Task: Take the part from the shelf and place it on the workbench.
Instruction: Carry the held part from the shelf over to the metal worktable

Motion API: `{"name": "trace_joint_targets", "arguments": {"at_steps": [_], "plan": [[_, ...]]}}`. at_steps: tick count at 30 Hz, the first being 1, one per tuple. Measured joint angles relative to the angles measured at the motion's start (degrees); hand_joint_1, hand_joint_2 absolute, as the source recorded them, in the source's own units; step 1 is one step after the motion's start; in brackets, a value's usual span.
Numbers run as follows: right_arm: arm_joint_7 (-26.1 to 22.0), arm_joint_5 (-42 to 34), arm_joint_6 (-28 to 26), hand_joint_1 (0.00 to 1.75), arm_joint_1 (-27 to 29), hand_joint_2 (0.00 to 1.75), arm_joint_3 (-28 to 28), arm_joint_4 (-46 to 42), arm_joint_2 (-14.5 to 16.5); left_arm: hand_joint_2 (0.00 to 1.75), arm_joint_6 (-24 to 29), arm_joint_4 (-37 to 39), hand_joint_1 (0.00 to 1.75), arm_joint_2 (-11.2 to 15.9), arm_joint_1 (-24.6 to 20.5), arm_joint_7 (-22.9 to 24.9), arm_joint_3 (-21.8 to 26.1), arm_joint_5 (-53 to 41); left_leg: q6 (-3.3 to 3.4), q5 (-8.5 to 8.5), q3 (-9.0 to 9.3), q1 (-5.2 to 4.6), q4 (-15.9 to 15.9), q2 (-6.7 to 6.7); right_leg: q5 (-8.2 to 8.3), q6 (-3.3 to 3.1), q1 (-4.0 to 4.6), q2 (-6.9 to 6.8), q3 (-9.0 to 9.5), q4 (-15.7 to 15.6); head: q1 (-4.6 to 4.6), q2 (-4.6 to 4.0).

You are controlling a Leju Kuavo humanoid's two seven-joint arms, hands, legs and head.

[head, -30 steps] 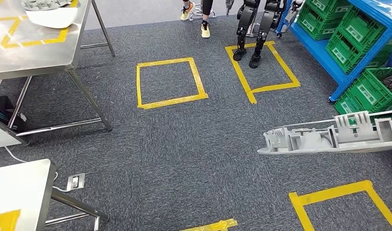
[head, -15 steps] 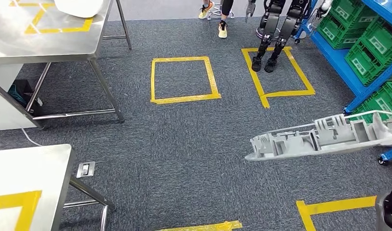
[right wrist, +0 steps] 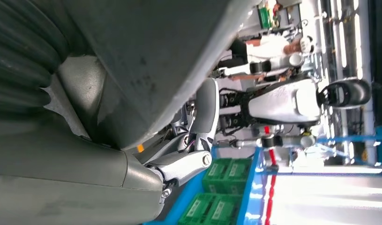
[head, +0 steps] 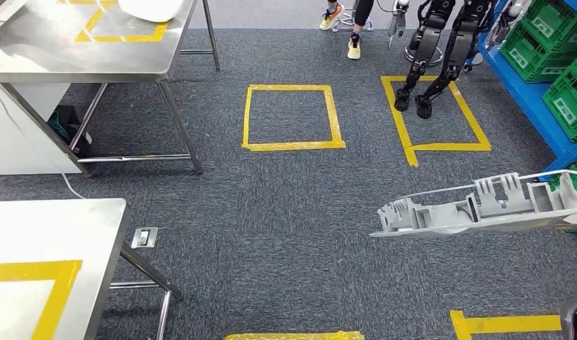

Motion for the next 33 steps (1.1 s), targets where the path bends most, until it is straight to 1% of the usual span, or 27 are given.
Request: {"name": "trace_joint_targets", "arguments": {"at_steps": [4, 8, 12, 20, 26, 28, 29, 30, 32, 33], "plan": [[0.78, 0.09, -0.45, 1.75, 0.59, 1.75, -0.45, -0.70, -0.19, 0.00, -0.23, 0.00, 0.00, -0.05, -0.14, -0.46, -0.08, -0.46, -0.29, 0.14, 0.25, 0.00, -0.39, 0.13, 0.03, -0.34, 0.01, 0.07, 0.00, 0.00, -0.41, 0.00], [1.37, 0.30, -0.57, 1.75, 1.18, 1.75, -0.71, -1.32, -0.44, 0.00, -0.51, 0.00, 0.00, -0.05, -0.12, 0.72, -0.40, -0.72, -0.51, 0.27, 0.26, 0.00, -0.49, 0.17, 0.04, -0.41, 0.04, 0.08, -0.01, 0.01, -0.63, 0.00], [2.07, 0.83, -0.50, 1.75, 1.40, 1.75, -0.63, -1.74, -0.54, 0.00, -0.38, 0.00, 0.00, -0.03, -0.12, 2.28, -0.83, -0.81, -0.61, 0.34, 0.24, -0.02, -0.49, 0.16, 0.08, -0.45, 0.03, 0.08, 0.00, 0.02, -0.67, 0.00], [2.32, 1.11, -0.48, 1.75, 1.58, 1.75, -0.60, -2.39, -0.54, 0.00, -0.33, 0.02, 0.00, 0.02, -0.13, 2.60, -1.22, -0.90, -0.57, 0.36, 0.19, -0.21, -0.48, 0.16, 0.13, -0.44, -0.19, 0.07, 0.00, -0.02, -0.71, 0.00], [2.65, 1.30, -0.52, 1.75, 1.66, 1.75, -0.51, -2.51, -0.54, 0.00, -0.21, 0.02, 0.00, 0.32, -0.11, 2.24, -1.33, -0.76, 0.17, 0.06, -0.28, -0.61, -0.14, 0.11, 0.27, 0.39, -0.61, 0.01, 0.07, -0.30, -0.96, 0.00], [2.73, 1.34, -0.55, 1.75, 1.61, 1.75, -0.44, -2.63, -0.59, 0.00, -0.20, 0.02, 0.00, 0.49, -0.12, 1.46, -1.33, -0.45, 0.53, 0.31, -0.11, -0.47, -0.59, -0.03, 0.08, 0.73, -0.66, -0.06, -0.08, -0.01, -1.04, 0.00], [2.76, 1.34, -0.57, 1.75, 1.55, 1.75, -0.40, -2.70, -0.68, 0.00, -0.24, 0.02, 0.00, 0.54, -0.13, 1.06, -1.32, -0.29, 0.75, 0.55, 0.17, -0.30, -0.94, -0.14, -0.56, 0.87, -0.67, -0.07, -0.53, 0.91, -0.98, 0.00], [2.79, 1.35, -0.59, 1.75, 1.40, 1.75, -0.36, -2.75, -0.79, 0.00, -0.28, 0.02, 0.00, 0.60, -0.15, 0.64, -1.32, -0.14, 0.93, 0.77, 0.52, -0.11, -1.27, -0.27, -1.81, 1.00, -0.67, -0.06, -1.45, 2.92, -0.86, 0.00], [2.83, 1.35, -0.62, 1.75, 1.08, 1.75, -0.27, -2.78, -0.98, 0.00, -0.34, 0.02, 0.00, 0.68, -0.17, 0.00, -1.32, 0.12, 1.10, 0.98, 0.61, 0.03, -1.51, -0.66, -5.45, 1.15, -0.73, -0.05, -4.41, 9.59, -0.44, 0.00], [2.85, 1.35, -0.63, 1.75, 0.99, 1.75, -0.20, -2.76, -1.02, 0.00, -0.34, 0.02, 0.00, 0.73, -0.18, -0.18, -1.32, 0.23, 1.09, 0.99, 0.49, 0.02, -1.47, -0.96, -6.92, 1.19, -0.75, -0.05, -5.85, 13.00, -0.29, 0.00]]}}
